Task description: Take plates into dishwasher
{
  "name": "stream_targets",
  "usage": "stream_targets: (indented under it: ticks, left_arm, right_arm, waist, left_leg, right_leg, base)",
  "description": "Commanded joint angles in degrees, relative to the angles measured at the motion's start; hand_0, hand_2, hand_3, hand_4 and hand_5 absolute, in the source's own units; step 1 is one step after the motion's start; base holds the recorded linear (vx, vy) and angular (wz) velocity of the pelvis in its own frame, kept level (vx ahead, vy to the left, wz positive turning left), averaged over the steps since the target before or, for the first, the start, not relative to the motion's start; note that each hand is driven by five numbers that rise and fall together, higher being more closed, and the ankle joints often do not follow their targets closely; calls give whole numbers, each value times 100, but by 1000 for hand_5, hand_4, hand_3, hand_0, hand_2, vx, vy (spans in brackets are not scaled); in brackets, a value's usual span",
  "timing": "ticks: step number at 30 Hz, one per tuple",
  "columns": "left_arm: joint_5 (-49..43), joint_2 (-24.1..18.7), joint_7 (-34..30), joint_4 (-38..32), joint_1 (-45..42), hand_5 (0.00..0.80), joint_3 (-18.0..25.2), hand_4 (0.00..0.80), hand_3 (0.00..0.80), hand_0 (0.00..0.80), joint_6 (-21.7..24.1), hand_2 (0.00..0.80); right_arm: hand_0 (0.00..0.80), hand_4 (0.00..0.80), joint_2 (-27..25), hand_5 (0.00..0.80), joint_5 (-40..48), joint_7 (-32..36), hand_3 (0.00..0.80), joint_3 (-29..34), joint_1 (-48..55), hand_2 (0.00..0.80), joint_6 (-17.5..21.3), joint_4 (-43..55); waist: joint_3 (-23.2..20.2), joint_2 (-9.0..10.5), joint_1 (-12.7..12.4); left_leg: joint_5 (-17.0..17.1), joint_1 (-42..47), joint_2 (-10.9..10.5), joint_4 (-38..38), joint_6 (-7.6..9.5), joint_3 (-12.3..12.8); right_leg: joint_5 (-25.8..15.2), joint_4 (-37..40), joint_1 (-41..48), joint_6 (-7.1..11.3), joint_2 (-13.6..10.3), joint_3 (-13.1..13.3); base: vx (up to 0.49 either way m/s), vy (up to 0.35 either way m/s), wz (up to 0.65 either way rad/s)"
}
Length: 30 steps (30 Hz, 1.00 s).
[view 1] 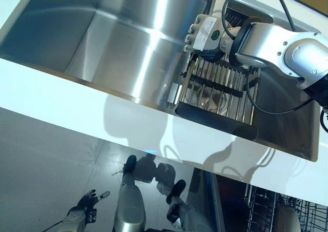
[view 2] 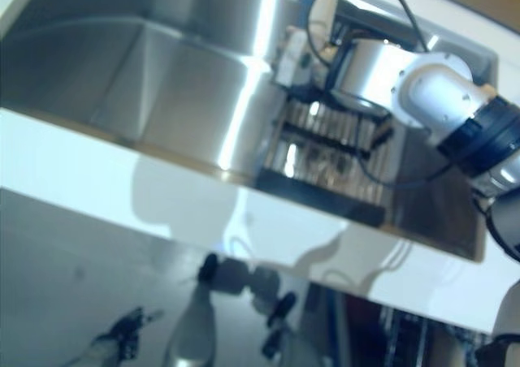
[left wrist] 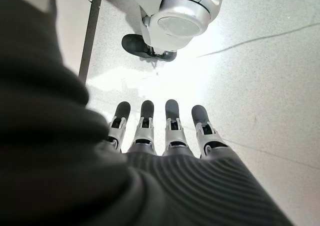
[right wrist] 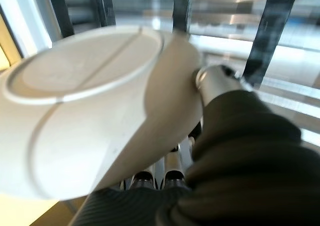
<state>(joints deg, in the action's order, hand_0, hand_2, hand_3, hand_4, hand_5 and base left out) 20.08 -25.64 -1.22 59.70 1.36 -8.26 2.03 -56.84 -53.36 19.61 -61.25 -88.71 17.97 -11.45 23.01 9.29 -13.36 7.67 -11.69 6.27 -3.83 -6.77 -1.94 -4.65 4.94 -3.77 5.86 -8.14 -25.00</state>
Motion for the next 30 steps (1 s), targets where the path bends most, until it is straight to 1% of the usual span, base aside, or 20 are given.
stream_targets:
  ticks: [1,5,12,18,23,26,27,30]
  left_arm:
    - [204,-220,-68,-24,-99,0,10,0,0,0,123,0]
    - [183,-206,-68,-3,-108,0,27,0,0,0,135,0]
    - [126,-187,-36,61,-147,0,70,0,0,0,127,0]
    - [60,-158,-15,65,-203,0,92,0,0,0,108,0]
    - [-53,-146,-23,123,-286,0,131,0,0,0,120,0]
    - [-109,-136,-6,160,-309,0,134,0,0,0,141,0]
    - [-121,-128,5,176,-313,0,131,0,0,0,151,0]
    - [-222,-117,-11,209,-351,0,149,0,0,0,183,0]
  right_arm:
    - [800,800,-313,800,-197,160,800,-95,-404,800,-206,-380]
    - [800,800,-268,800,-317,185,800,-52,-335,800,-230,-609]
    - [800,800,-309,800,-349,-126,800,124,-179,800,-267,-840]
    - [800,800,-369,800,10,-302,800,206,-104,800,-365,-891]
    - [800,800,-422,800,1025,-412,800,228,-103,800,-697,-904]
    - [800,800,-418,800,2030,-617,800,336,-45,800,-1005,-966]
    - [800,800,-412,800,2231,-662,800,375,-30,800,-1049,-981]
    - [800,800,-431,800,3203,-844,800,541,70,800,-1296,-1118]
  waist:
    - [55,170,-120]
    - [23,180,-116]
    - [-136,235,-66]
    - [-278,285,-45]
    - [-456,327,-10]
    - [-541,337,13]
    - [-563,338,20]
    - [-676,336,43]
  left_leg:
    - [-217,38,26,-117,223,332]
    - [-234,82,37,-117,219,357]
    - [-283,213,46,-117,230,392]
    - [-309,316,65,-117,231,410]
    - [-362,459,74,-117,240,424]
    - [-390,534,79,-117,242,430]
    - [-401,560,79,-117,243,435]
    - [-448,668,83,-117,243,457]
  right_leg:
    - [-201,6,-2,486,-263,-10]
    - [-189,6,35,488,-268,-5]
    - [-156,6,135,480,-249,31]
    - [-137,6,231,483,-237,51]
    - [-107,6,342,483,-229,71]
    - [-88,6,399,479,-226,88]
    - [-81,6,418,478,-222,97]
    - [-53,6,495,475,-220,120]
  base:
    - [0,0,0]
    - [0,0,0]
    - [0,0,0]
    - [2,-5,0]
    - [2,-7,0]
    - [18,-23,-5]
    - [23,-28,-9]
    - [23,-36,-7]
